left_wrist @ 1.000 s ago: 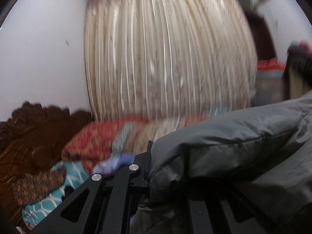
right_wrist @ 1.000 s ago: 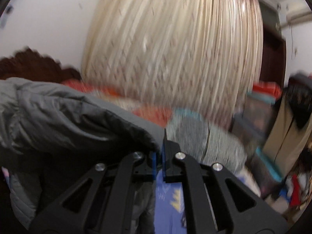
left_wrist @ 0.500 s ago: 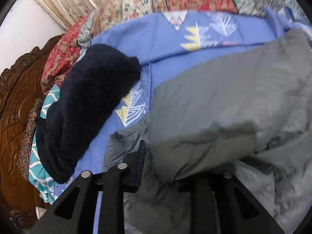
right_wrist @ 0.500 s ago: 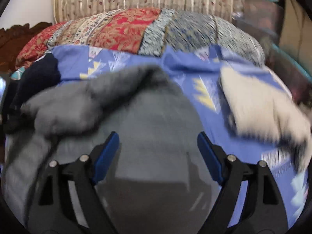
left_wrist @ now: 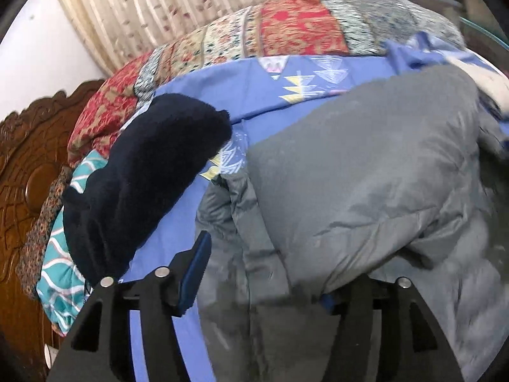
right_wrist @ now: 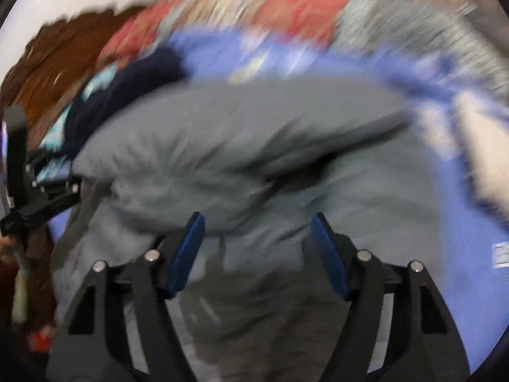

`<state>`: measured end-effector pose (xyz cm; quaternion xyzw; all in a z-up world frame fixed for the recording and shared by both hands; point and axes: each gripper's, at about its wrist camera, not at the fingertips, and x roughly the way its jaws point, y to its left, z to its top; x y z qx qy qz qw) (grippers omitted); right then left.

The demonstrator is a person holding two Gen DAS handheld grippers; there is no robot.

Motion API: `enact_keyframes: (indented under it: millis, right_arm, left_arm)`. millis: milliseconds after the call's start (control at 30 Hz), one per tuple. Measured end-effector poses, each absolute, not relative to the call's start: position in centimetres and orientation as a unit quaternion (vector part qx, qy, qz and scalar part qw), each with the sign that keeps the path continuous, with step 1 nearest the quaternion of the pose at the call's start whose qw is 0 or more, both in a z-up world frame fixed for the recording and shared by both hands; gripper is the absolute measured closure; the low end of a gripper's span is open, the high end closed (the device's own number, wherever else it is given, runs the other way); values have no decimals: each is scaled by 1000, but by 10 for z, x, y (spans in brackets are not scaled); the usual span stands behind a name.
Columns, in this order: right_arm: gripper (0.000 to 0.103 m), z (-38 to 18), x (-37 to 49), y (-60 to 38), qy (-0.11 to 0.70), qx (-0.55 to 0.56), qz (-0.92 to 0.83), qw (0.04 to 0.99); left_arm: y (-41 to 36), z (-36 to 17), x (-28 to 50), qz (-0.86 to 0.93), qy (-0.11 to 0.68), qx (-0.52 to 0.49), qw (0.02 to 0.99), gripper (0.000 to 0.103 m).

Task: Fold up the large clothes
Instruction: 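Lay the grey jacket flat on the bed with both grippers, collar away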

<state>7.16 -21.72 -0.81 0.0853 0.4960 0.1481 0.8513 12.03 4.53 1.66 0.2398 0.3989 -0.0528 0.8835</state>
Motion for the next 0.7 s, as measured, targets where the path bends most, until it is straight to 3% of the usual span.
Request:
enact_keyframes:
  millis: [167,267,433,533,700]
  right_arm:
    - [36,-33,97,-150,543,126,273,784]
    - [40,-2,144,-138,501,125,258,817]
    - [40,62,267,-181,404,235,109,877]
    - [40,69,295,-210,397,284,55,871]
    - [40,61,276,-195,400,214,93,886]
  left_arm:
    - [46,18,110,-72,388,264,880,23]
    - [52,34,116,-81,388,231,888,23]
    - [71,61,111,-81,363,182,910,23]
    - [83,61,105,-74,367,166,912,23]
    - [97,49,80,-126,383,111,908,23]
